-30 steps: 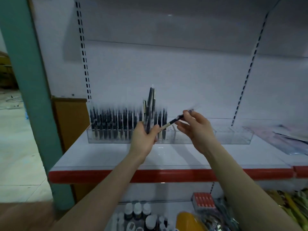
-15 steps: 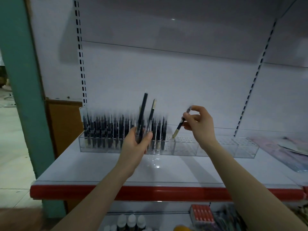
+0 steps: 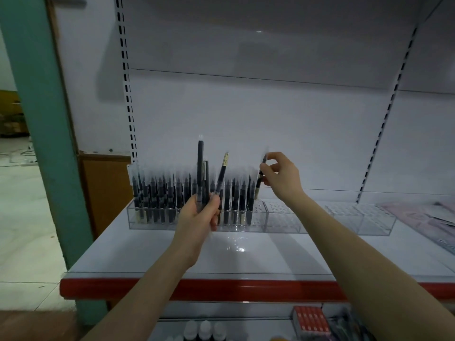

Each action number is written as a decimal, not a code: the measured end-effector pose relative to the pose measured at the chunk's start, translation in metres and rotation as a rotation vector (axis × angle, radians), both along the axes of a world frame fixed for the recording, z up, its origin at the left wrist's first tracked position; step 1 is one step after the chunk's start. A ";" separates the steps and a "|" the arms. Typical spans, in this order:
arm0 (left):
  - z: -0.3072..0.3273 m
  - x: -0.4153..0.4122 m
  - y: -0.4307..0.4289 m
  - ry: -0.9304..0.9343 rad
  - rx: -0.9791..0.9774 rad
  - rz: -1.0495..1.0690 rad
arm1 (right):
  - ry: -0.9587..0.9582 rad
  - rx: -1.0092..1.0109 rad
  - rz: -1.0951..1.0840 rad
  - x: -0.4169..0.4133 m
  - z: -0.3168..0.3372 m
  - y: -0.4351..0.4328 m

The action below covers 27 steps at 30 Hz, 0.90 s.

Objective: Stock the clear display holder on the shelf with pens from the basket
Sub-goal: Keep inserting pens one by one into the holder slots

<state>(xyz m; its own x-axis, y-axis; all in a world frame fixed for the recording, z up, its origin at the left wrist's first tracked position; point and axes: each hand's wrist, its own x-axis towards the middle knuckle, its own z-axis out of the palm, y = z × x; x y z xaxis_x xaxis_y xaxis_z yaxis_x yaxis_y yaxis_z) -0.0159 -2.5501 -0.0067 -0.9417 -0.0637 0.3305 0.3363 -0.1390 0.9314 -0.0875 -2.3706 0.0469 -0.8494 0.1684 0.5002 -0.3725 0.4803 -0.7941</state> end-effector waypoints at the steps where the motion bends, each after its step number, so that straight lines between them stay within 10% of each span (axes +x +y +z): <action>1: 0.000 0.000 0.000 -0.009 0.020 -0.009 | -0.003 0.019 -0.002 -0.001 0.001 0.000; 27: -0.002 0.001 0.001 -0.144 0.041 -0.080 | -0.231 0.154 0.029 -0.011 -0.025 0.002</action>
